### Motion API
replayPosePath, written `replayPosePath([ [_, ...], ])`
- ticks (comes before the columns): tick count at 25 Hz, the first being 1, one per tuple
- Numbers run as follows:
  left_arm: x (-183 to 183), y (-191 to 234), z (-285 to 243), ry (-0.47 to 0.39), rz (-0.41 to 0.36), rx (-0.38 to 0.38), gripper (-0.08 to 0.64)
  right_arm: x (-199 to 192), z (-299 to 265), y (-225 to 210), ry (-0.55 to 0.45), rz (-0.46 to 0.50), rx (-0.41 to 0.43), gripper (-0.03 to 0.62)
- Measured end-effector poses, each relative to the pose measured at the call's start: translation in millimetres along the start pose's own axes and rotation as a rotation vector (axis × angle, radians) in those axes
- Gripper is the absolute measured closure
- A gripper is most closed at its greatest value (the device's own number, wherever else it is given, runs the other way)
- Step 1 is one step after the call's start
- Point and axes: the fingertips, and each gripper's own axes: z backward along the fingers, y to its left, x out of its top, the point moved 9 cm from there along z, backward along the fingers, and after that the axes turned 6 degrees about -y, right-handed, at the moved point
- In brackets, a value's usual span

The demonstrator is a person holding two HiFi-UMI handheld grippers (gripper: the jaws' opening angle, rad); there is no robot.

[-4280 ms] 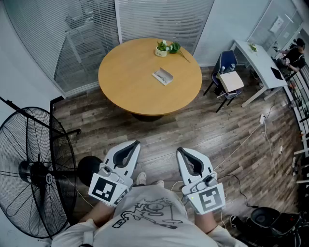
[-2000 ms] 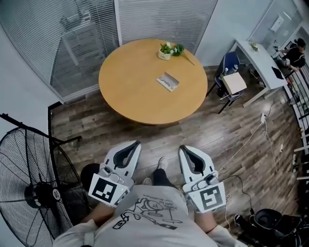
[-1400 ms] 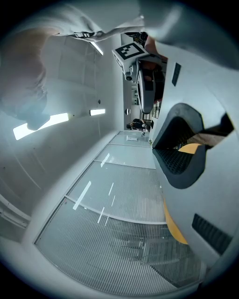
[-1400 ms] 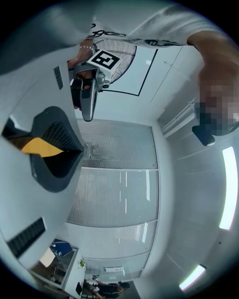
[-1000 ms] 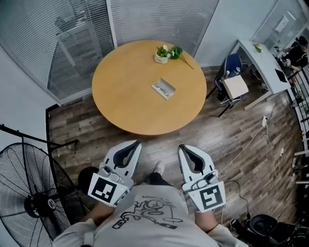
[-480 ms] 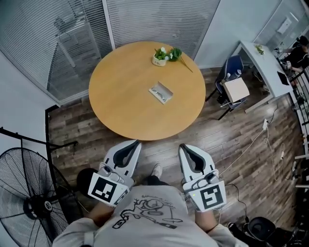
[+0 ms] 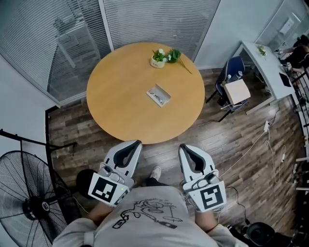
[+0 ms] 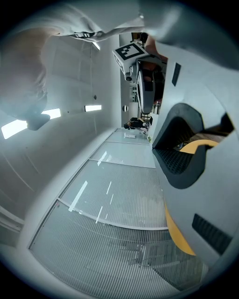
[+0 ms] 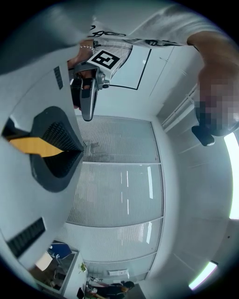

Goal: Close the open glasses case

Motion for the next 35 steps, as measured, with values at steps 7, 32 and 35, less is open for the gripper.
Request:
replayPosePath([
  [7, -3.4, -5.3, -20.3, 0.006, -0.003, 0.002, 0.541, -3.5, -1.7, -21.7, -0.003, -0.012, 0.004, 0.584],
  [32, -17.3, -26.3, -61.3, 0.028, -0.001, 0.036, 0.541, -20.6, 6.7, -71.6, 0.074, 0.013, 0.079, 0.584],
  [35, -18.5, -24.4, -64.7, 0.030, 0.000, 0.036, 0.541, -21.9, 4.6, -73.6, 0.075, 0.010, 0.084, 0.584],
])
